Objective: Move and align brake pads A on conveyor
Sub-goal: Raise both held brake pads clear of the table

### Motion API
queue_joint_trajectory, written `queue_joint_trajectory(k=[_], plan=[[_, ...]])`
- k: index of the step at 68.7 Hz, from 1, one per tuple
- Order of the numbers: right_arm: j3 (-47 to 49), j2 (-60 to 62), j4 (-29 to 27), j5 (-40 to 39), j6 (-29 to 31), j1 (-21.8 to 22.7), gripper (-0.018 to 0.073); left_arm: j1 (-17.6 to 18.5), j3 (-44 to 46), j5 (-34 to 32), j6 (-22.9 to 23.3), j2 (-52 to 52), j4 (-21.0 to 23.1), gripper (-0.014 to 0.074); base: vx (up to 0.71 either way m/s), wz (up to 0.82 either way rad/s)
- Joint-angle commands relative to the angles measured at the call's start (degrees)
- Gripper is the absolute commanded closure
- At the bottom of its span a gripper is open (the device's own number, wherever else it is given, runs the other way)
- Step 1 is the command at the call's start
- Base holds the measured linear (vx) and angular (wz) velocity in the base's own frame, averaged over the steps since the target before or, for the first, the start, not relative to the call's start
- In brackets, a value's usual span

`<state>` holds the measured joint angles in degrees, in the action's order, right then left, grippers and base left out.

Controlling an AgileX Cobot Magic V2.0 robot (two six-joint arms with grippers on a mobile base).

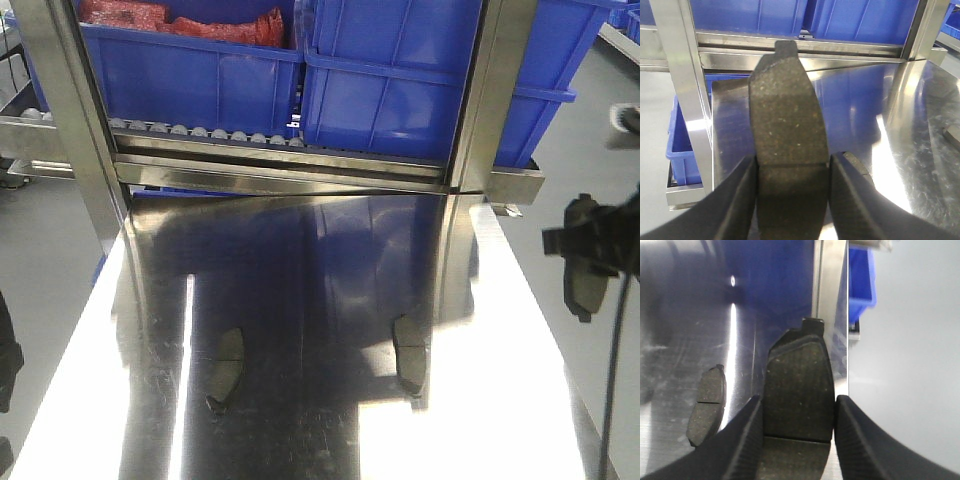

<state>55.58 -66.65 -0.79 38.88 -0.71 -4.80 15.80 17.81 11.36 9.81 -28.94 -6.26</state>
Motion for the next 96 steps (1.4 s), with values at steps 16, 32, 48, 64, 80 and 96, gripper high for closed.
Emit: queue_joint_trajectory(k=[16, 32, 48, 64, 80, 96], plan=[[-15.4, 20.2, 0.0, -16.7, 0.7, 0.1, 0.0569, 0.1, 1.7, -5.6, 0.1, 0.1, -0.1, 0.0603, 0.0, 0.0], [-22.6, 31.4, -0.6, -20.8, 1.5, 0.1, 0.0569, 0.1, 1.7, -5.6, 0.1, 0.1, -0.1, 0.0603, 0.0, 0.0], [-28.8, 39.1, -3.8, -25.6, 5.5, 0.1, 0.0568, 0.1, 1.7, -5.6, 0.1, 0.1, -0.1, 0.0603, 0.0, 0.0], [-29.8, 41.3, -10.7, -25.9, 14.6, 0.1, 0.0564, 0.1, 1.7, -5.6, 0.1, 0.1, -0.1, 0.0603, 0.0, 0.0], [-29.8, 41.1, -12.7, -27.0, 18.6, 0.1, 0.0564, 0.1, 1.7, -5.6, 0.1, 0.1, -0.1, 0.0603, 0.0, 0.0], [-29.8, 41.1, -12.7, -26.9, 18.6, 0.1, 0.0564, 0.1, 1.7, -5.6, 0.1, 0.1, -0.1, 0.0603, 0.0, 0.0]])
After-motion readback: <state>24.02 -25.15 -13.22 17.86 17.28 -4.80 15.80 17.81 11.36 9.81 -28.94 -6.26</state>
